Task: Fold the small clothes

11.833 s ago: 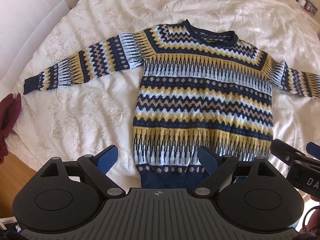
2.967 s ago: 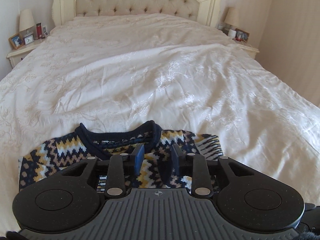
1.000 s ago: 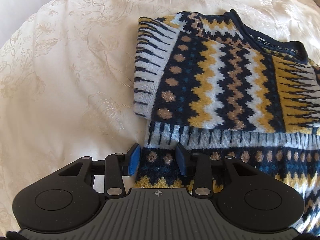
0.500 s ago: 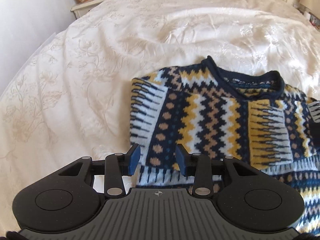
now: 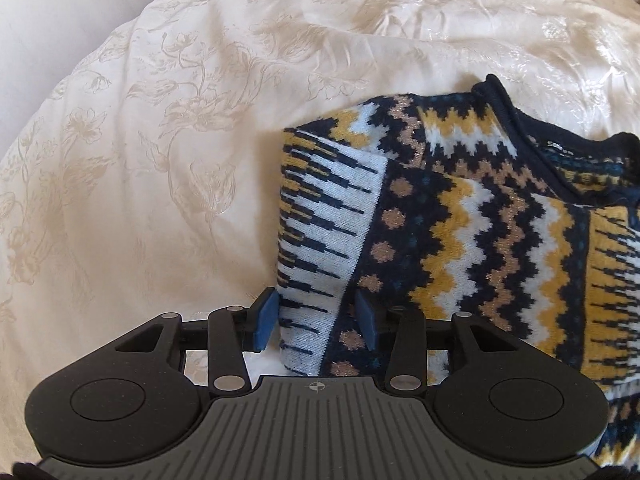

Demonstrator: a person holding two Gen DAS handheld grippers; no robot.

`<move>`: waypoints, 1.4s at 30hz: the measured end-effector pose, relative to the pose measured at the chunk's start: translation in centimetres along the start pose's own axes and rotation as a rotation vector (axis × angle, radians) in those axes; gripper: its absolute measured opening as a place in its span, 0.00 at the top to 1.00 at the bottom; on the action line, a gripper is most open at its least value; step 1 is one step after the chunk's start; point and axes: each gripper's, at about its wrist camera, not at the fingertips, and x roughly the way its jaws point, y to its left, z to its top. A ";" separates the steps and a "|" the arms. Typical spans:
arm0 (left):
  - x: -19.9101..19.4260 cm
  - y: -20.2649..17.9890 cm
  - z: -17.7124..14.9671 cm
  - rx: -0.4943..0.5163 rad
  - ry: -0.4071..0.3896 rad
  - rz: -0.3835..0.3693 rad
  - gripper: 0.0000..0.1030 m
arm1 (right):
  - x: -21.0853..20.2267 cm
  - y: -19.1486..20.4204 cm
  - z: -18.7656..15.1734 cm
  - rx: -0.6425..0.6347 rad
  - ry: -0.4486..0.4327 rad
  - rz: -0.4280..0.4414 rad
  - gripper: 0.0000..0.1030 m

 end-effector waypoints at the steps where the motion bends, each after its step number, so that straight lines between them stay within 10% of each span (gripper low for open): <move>1: 0.1 0.2 0.0 -0.009 0.002 -0.007 0.57 | 0.0 0.0 0.0 0.004 0.001 0.002 0.79; 13: -2.2 0.8 2.9 -0.007 -0.108 -0.005 0.58 | -2.6 0.4 2.4 0.022 -0.125 0.024 0.71; 17: -0.7 0.5 4.1 -0.011 -0.097 0.014 0.58 | -1.0 0.9 3.7 0.019 -0.134 0.030 0.52; 34: 2.8 0.2 4.8 0.052 -0.019 0.085 0.39 | 1.2 -1.7 3.9 0.105 -0.105 -0.077 0.42; 42: -0.9 1.0 2.5 0.079 -0.054 0.015 0.39 | -3.0 -0.9 1.0 0.075 -0.163 -0.047 0.12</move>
